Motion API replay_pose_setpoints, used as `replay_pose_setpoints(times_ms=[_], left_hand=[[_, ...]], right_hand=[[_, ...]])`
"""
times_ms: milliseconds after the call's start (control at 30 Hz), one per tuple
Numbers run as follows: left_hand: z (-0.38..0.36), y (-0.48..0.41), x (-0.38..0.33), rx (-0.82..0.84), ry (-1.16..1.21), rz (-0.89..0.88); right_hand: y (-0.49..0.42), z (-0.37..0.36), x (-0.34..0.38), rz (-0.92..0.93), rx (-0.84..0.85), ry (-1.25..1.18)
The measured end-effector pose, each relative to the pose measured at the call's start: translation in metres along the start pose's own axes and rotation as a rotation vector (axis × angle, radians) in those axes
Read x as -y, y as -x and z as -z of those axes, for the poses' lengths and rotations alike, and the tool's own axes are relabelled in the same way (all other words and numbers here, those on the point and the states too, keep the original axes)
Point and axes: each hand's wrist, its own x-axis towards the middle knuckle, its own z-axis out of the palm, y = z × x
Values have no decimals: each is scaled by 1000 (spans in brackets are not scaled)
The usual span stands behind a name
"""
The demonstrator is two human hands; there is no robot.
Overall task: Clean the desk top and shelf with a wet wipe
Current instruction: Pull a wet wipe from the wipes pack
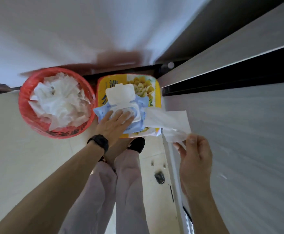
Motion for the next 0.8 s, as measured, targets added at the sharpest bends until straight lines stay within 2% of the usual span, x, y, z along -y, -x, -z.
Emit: replay_pose_setpoints(times_ms=[67, 200, 300, 333, 400, 433, 500, 567, 600, 667, 733, 767, 800], left_hand=[[-4, -7, -3, 58, -24, -44], [0, -22, -11, 259, -141, -15], [9, -27, -13, 367, -52, -48], [16, -30, -10, 346, 20, -71], [36, -37, -2, 203, 129, -127], [45, -42, 4, 101, 117, -97], [59, -54, 19, -8, 143, 123], [69, -68, 33, 116, 245, 311], [72, -72, 35, 184, 264, 340], [79, -67, 29, 172, 193, 279], [75, -47, 14, 163, 136, 122], [70, -34, 5, 257, 113, 42], [63, -23, -2, 420, 62, -11]], right_hand=[[4, 13, 4, 25, -54, -45], [5, 28, -9, 85, -76, -39], [12, 36, -26, 68, -75, 48], [16, 38, -28, 58, -79, 66], [24, 42, -32, 40, -80, 107], [29, 43, -33, 36, -78, 118], [34, 42, -33, 44, -61, 131], [36, 39, -30, 78, -22, 169], [36, 39, -29, 92, -8, 190], [37, 43, -28, 101, -4, 201], [38, 48, -28, 112, -14, 192], [40, 51, -26, 121, -22, 187], [40, 53, -25, 128, -27, 181]])
